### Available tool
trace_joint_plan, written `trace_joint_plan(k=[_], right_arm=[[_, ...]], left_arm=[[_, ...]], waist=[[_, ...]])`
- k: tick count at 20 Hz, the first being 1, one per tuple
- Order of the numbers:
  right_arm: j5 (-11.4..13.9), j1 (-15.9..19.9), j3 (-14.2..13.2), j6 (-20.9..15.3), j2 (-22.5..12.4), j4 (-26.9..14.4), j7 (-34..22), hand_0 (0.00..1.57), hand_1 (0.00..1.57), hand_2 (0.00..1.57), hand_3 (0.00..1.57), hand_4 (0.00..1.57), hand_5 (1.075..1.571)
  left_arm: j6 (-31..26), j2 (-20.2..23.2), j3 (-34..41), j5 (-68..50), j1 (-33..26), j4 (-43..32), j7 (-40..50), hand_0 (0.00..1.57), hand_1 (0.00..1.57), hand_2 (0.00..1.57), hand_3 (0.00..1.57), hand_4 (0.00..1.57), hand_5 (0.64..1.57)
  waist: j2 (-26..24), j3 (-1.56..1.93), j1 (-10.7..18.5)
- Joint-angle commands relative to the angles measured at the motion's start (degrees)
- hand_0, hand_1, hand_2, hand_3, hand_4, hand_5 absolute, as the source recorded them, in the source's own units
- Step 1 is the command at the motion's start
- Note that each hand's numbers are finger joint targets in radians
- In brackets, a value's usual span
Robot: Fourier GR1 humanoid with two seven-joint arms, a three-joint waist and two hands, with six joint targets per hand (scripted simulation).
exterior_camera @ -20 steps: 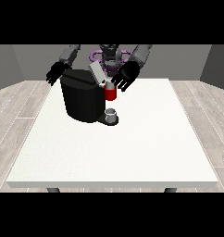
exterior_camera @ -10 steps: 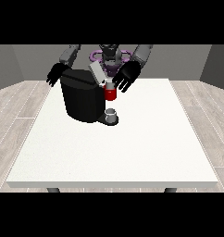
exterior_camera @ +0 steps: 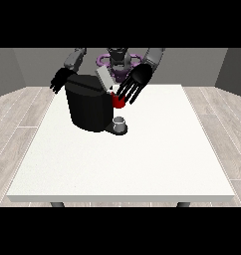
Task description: Insert the coffee pod into the coffee machine and close the lid
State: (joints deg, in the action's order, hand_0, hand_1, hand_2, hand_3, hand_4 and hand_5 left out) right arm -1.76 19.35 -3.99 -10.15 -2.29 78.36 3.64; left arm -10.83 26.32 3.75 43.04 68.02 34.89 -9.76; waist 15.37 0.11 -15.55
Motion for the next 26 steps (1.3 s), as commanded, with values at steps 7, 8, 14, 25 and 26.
trace_joint_plan(k=[7, 8, 14, 25, 26], right_arm=[[-1.3, -7.4, -0.8, 1.9, 0.0, -3.4, 3.8, 0.0, 0.0, 0.0, 0.0, 0.43, 1.571], [0.0, -4.5, 0.9, 0.8, -0.3, 0.1, -2.0, 0.0, 0.0, 0.0, 0.0, 0.38, 1.571], [-1.0, -10.0, -0.4, -0.8, 2.0, -2.2, 1.5, 0.0, 0.0, 0.0, 0.0, 0.42, 1.571], [-1.5, -12.7, 1.0, 4.1, -2.5, 3.9, -3.3, 0.0, 0.0, 0.0, 0.0, 0.35, 1.571], [-3.9, -13.7, -1.2, 8.1, -5.4, 2.8, -1.1, 0.0, 0.0, 0.0, 0.0, 0.37, 1.571]], left_arm=[[-1.0, -5.1, -1.1, 0.2, -6.1, 1.6, 1.8, 0.0, 0.0, 0.0, 0.0, 0.0, 1.571], [-0.6, -3.2, -0.8, 1.1, -5.2, 0.4, 1.6, 0.0, 0.0, 0.0, 0.0, 0.0, 1.571], [-1.2, -9.3, 0.9, -2.8, -10.6, 2.6, 3.2, 0.0, 0.0, 0.0, 0.0, 0.0, 1.571], [-2.2, -15.5, 16.3, -21.8, -23.8, 2.2, -4.1, 0.0, 0.0, 0.0, 0.0, 0.0, 1.571], [-1.3, -18.3, 15.7, -22.1, -25.1, 3.1, -4.0, 0.0, 0.0, 0.0, 0.0, 0.0, 1.571]], waist=[[-8.2, -0.08, 3.1], [-7.4, -0.11, 1.6], [-14.6, -0.1, 6.0], [-26.4, -0.2, 12.5], [-27.4, -0.13, 13.3]])
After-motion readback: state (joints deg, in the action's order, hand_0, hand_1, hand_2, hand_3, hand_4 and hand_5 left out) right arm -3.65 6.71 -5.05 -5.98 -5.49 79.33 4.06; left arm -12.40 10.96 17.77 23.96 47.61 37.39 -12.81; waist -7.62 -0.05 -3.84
